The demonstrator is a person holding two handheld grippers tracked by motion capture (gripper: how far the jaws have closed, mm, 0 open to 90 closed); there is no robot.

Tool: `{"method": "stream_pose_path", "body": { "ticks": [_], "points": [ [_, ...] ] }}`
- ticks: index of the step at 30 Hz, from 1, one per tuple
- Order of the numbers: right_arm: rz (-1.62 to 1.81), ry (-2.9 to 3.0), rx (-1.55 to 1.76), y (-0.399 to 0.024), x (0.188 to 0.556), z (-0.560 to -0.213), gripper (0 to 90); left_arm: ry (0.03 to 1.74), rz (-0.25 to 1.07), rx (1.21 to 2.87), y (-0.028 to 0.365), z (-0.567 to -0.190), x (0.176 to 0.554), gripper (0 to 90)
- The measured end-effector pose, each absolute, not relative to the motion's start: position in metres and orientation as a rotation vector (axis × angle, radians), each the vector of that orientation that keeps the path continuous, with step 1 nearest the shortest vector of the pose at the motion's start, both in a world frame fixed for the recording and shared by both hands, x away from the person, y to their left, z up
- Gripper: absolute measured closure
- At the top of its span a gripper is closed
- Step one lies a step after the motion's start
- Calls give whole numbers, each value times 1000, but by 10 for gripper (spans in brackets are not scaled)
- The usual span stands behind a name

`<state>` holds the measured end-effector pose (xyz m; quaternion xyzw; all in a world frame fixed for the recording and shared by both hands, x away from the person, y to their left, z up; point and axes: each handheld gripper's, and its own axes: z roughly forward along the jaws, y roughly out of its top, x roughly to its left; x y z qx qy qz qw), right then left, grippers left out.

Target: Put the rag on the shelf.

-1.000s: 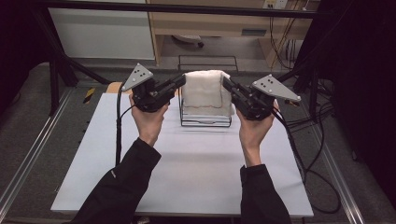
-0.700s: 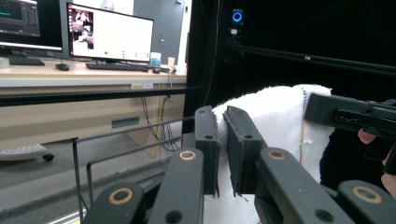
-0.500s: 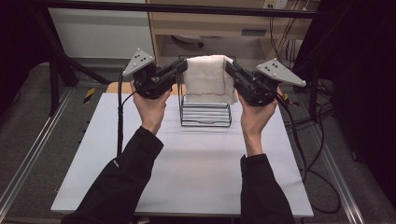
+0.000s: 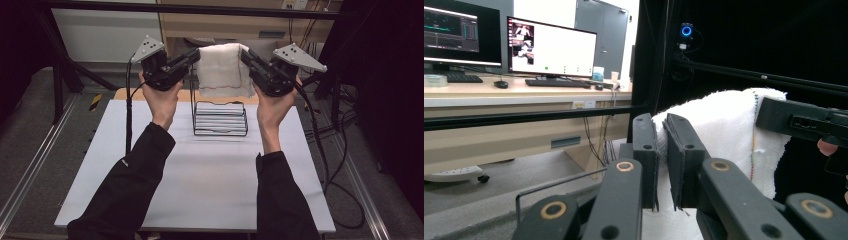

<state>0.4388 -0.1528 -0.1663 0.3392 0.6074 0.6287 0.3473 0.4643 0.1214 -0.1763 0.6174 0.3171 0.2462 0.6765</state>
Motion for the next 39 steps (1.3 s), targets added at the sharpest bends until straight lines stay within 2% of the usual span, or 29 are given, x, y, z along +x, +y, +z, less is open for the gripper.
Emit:
{"method": "stream_pose_path", "body": {
  "ticks": [20, 39],
  "points": [
    [1649, 1563, 886, -149, 471, -156, 839, 736, 601, 1399, 121, -154, 493, 830],
    [1628, 1571, 923, -149, 502, -153, 839, 764, 622, 1414, 116, -154, 518, 830]
  ]
}}
